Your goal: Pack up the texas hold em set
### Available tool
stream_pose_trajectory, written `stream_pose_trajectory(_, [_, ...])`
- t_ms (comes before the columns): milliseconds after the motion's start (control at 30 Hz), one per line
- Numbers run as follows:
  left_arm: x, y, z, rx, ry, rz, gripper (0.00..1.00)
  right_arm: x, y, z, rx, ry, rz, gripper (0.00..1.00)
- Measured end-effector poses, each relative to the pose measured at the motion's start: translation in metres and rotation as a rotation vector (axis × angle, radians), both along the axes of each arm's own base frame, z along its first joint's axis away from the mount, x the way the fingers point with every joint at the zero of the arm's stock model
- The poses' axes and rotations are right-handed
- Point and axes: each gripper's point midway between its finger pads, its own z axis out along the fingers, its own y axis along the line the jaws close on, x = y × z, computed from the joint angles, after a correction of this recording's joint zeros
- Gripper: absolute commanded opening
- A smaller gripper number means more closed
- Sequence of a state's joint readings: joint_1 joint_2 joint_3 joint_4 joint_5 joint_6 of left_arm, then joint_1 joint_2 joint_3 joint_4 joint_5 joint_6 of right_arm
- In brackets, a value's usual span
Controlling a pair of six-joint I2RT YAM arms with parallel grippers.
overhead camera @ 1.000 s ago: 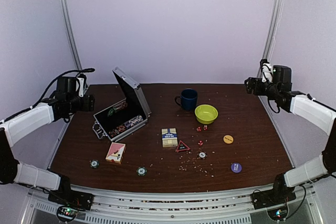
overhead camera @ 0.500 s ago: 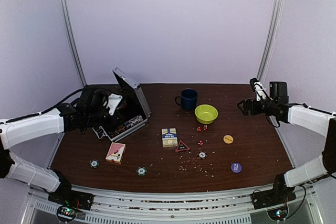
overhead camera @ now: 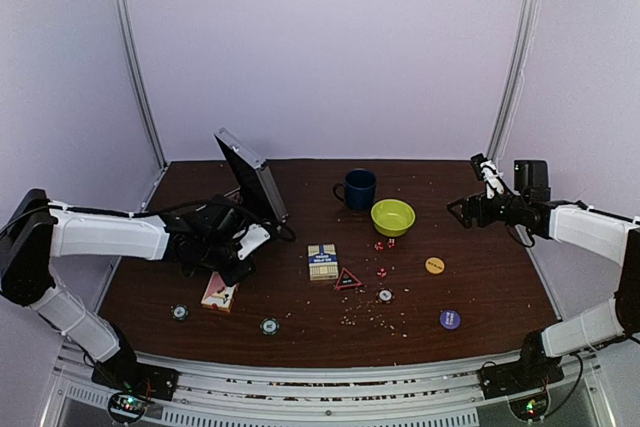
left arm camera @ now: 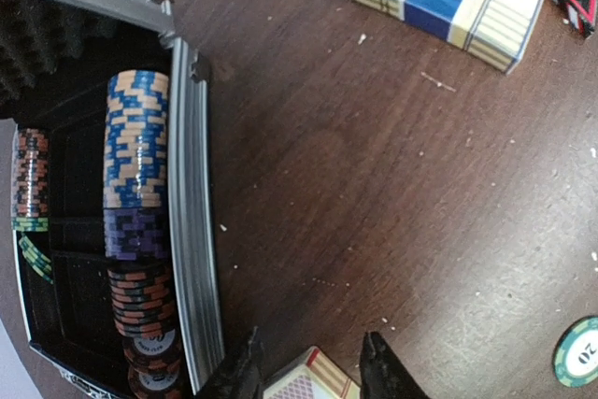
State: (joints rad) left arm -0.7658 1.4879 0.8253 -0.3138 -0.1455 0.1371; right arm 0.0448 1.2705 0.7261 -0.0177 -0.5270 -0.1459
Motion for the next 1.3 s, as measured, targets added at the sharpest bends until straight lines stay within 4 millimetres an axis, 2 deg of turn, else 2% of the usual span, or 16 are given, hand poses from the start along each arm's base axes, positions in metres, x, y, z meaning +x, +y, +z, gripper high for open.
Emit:
stream_pose_trajectory(67, [0.003, 0.006, -0.003, 0.03, -0.009, 0.026, 0.45, 0.0, 0.001, 0.0, -0.002, -0.002, 0.007, 0.95])
stream_pose_trajectory(167, [0.01, 0.014, 0.003, 0.033, -0.041, 0.081, 0.53, -0.001, 0.002, 0.0, 0.0, -0.004, 0.017, 0.94])
stream_pose_trajectory(300, [0.029, 0.04, 0.029, -0.033, -0.09, 0.233, 0.58, -0.002, 0.003, 0.001, 0.002, -0.005, 0.026, 0.93])
stream_pose_trajectory(433, [0.055, 0.093, 0.064, -0.14, -0.158, 0.461, 0.64, -0.003, 0.005, 0.001, 0.007, -0.005, 0.038, 0.92])
stream_pose_trajectory(533, [0.075, 0.156, 0.076, -0.2, -0.184, 0.703, 0.64, -0.003, 0.007, 0.001, 0.012, -0.003, 0.047, 0.92])
stream_pose_trajectory(600, [0.081, 0.188, 0.07, -0.201, -0.161, 0.827, 0.61, -0.003, 0.007, 0.0, 0.01, -0.003, 0.053, 0.92])
stream_pose_trajectory(633, [0.084, 0.202, 0.064, -0.197, -0.134, 0.885, 0.54, -0.004, 0.008, 0.0, 0.01, -0.002, 0.055, 0.92])
stream_pose_trajectory(700, [0.09, 0.225, 0.045, -0.196, -0.062, 0.979, 0.42, -0.004, 0.008, -0.001, 0.007, -0.001, 0.061, 0.92])
stream_pose_trajectory(767, [0.092, 0.242, 0.017, -0.206, 0.049, 1.048, 0.4, -0.005, 0.008, -0.002, 0.005, 0.003, 0.064, 0.92])
stream_pose_trajectory(900, [0.085, 0.254, -0.027, -0.238, 0.222, 1.106, 0.43, -0.006, 0.008, -0.003, -0.001, 0.005, 0.068, 0.91])
stream_pose_trajectory(967, [0.083, 0.251, -0.038, -0.264, 0.276, 1.104, 0.46, -0.006, 0.008, -0.003, -0.003, 0.006, 0.069, 0.91])
stream_pose_trajectory(1100, [0.093, 0.237, -0.045, -0.333, 0.326, 1.066, 0.5, -0.006, 0.008, -0.005, -0.009, 0.01, 0.073, 0.91])
stream_pose_trajectory(1300, [0.11, 0.239, -0.05, -0.357, 0.339, 1.095, 0.44, -0.008, 0.008, -0.009, -0.015, 0.022, 0.077, 0.91])
